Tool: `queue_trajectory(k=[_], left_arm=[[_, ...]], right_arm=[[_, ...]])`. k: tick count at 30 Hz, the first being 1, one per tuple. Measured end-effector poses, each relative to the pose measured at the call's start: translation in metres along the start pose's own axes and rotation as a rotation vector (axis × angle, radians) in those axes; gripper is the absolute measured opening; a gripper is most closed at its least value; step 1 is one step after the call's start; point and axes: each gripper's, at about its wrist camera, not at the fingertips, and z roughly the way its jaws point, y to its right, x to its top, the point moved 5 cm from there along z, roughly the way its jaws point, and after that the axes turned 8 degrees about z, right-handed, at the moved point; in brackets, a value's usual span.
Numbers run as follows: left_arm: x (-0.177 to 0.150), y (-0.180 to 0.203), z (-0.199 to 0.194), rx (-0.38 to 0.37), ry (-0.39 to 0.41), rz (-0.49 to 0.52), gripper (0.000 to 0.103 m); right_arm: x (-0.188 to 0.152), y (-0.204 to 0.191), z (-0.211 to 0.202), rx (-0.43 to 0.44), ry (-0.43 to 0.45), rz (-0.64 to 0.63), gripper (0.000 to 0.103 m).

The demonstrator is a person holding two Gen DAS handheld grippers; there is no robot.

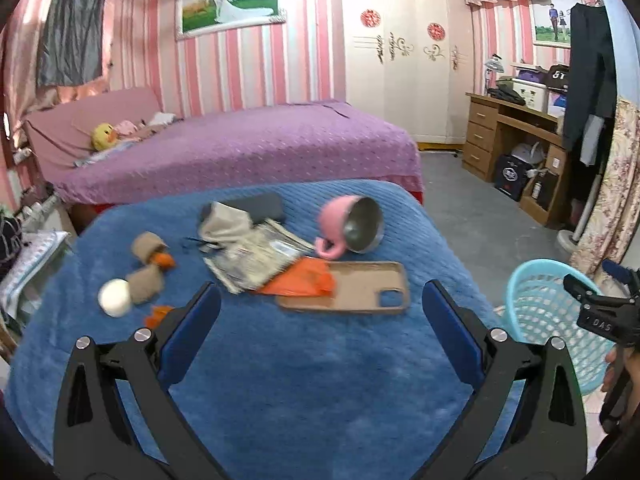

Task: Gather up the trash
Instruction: 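Move both tools back over the blanket toward the orange peel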

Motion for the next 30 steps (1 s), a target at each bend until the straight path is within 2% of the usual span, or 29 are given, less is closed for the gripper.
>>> queue_trajectory(k=[7,12,21,24,30], left_arm=[[-0.006,-0.036,0.007,0.036,0.007,-0.007,0.097],[-0.023,-0.051,0.021,0.063,-0.003,0.016,0.097],[-0.044,-0.082,0.045,0.057,-0.051,-0.022,0.097],[-0.047,-0.094,0.050,0.090,-0.050,-0.028,0.097],[-0.062,-0.117,0.069,0.114,-0.107,-0.076,0.097]], right_arm=[[0.006,-0.054,-0.004,0.055,0.024,-0.031,0.098],[0.005,-0.084,0.001,0.094,0.011,-0.039,0.098],[0.003,-0.109,0.019,0.113,-0.023,-0.041,0.098],[0.003,-0.115,0.025,0.118,-0.037,-0.033,0.098],[0.006,-0.133,0.033,0.121,-0.030,-0.030,0.098]])
